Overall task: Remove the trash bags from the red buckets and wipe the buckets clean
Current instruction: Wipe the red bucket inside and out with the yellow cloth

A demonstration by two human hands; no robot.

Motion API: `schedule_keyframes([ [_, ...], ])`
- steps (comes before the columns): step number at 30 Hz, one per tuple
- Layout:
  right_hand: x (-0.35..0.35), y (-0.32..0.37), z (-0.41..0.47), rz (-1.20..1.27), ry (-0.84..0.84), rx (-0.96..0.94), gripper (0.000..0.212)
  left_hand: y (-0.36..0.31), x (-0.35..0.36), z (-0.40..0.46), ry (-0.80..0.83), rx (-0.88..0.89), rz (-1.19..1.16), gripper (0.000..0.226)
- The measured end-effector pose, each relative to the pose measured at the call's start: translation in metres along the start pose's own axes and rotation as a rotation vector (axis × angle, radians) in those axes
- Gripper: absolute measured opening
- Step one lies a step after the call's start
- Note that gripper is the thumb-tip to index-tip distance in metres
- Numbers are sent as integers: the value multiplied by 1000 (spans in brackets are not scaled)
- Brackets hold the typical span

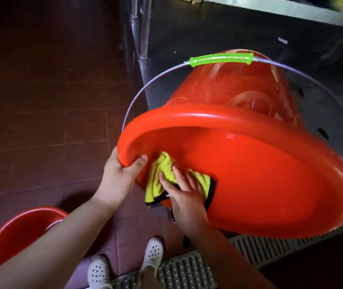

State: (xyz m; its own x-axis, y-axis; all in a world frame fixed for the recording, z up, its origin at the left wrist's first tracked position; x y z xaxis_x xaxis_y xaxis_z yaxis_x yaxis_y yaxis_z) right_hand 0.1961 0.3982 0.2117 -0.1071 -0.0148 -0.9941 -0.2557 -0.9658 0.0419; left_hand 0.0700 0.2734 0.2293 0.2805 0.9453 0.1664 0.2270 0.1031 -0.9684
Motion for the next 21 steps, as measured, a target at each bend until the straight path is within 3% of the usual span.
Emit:
schedule_keyframes([
  [5,-4,-43,34,23,25,81,68,-10,2,2,37,-18,-21,35],
  [9,-3,-89,76,-209,216,267,66,-32,5,0,69,-5,53,42],
  [12,-22,-113,91,-300,339,334,63,-77,10,-3,62,54,134,34],
  [16,-62,-117,97,-403,342,214,42,-140,25,-5,95,90,334,32],
  [19,-98,-108,105,-431,238,125,47,-161,36,-12,139,53,393,33],
  [21,-122,-117,112,-405,165,130,49,-158,38,-16,144,-34,302,33],
])
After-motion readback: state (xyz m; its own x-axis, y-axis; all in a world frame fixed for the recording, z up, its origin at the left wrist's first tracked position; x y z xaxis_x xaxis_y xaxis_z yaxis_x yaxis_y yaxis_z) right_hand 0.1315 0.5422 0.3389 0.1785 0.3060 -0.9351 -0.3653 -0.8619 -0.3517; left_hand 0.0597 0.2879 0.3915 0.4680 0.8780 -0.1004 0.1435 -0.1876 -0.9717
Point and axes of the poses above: each hand's wrist, its own z-axis towards the middle knuckle, its own x-axis out of the palm, y = z × x, the point moved 10 cm from there along z, towards the middle knuckle, and after that the axes turned 12 degrees about -z, right-handed, at the moved point
